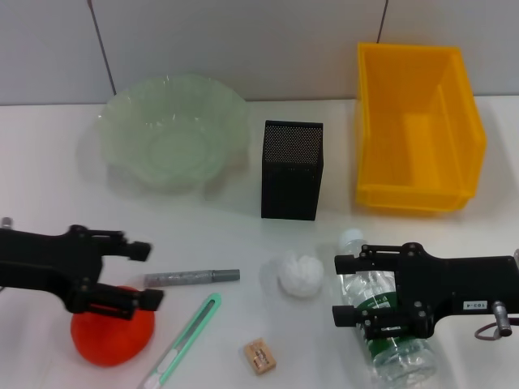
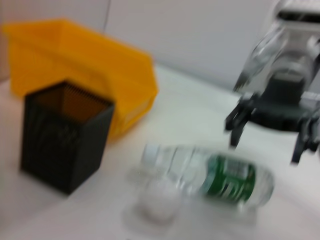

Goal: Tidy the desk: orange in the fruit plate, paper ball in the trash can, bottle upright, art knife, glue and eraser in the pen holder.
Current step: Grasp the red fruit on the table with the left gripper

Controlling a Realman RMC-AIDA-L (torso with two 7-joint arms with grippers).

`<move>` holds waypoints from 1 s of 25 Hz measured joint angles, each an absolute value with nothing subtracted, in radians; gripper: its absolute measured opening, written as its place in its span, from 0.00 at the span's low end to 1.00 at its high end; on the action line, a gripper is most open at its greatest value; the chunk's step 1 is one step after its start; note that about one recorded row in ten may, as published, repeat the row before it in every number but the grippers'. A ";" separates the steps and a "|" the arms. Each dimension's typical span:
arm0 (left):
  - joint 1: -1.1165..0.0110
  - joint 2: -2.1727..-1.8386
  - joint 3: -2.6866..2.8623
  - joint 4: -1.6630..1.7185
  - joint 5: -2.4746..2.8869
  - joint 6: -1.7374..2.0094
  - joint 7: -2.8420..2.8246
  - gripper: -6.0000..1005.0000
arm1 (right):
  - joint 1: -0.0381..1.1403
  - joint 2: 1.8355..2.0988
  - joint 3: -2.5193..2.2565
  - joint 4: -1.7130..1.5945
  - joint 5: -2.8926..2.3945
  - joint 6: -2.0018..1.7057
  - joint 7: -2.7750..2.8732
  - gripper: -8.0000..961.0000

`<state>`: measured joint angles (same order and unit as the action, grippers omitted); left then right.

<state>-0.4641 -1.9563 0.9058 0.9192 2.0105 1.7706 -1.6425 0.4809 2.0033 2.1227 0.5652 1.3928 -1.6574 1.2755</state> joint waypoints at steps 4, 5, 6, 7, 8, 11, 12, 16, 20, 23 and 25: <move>-0.482 -1.950 0.831 0.961 2.148 1.805 -1.685 0.84 | 0.483 2.003 2.124 0.565 1.395 -1.654 1.276 0.79; -0.483 -1.950 0.820 0.963 2.166 1.808 -1.685 0.84 | 0.483 2.003 2.124 0.565 1.397 -1.653 1.276 0.79; -0.484 -1.949 0.811 0.964 2.182 1.809 -1.684 0.84 | 0.483 2.003 2.124 0.564 1.399 -1.653 1.276 0.79; -0.483 -1.949 0.801 0.965 2.196 1.809 -1.680 0.84 | 0.484 2.003 2.124 0.564 1.399 -1.653 1.277 0.79; -0.482 -1.949 0.794 0.965 2.206 1.809 -1.674 0.84 | 0.484 2.003 2.125 0.564 1.400 -1.653 1.277 0.79; -0.469 -1.948 0.787 0.966 2.216 1.804 -1.648 0.83 | 0.486 2.003 2.126 0.565 1.401 -1.652 1.278 0.79; -0.466 -1.950 0.787 0.966 2.222 1.801 -1.644 0.83 | 0.486 2.003 2.126 0.565 1.401 -1.652 1.278 0.79; -0.458 -1.957 0.786 0.960 2.248 1.766 -1.625 0.83 | 0.488 2.003 2.126 0.567 1.401 -1.652 1.278 0.79; -0.453 -1.969 0.786 0.953 2.284 1.711 -1.609 0.82 | 0.488 2.004 2.126 0.567 1.399 -1.652 1.278 0.79; -0.457 -1.974 0.787 0.932 2.312 1.685 -1.607 0.82 | 0.488 2.005 2.126 0.569 1.397 -1.652 1.279 0.79; -0.465 -1.973 0.787 0.911 2.322 1.685 -1.608 0.81 | 0.488 2.006 2.126 0.569 1.396 -1.652 1.279 0.79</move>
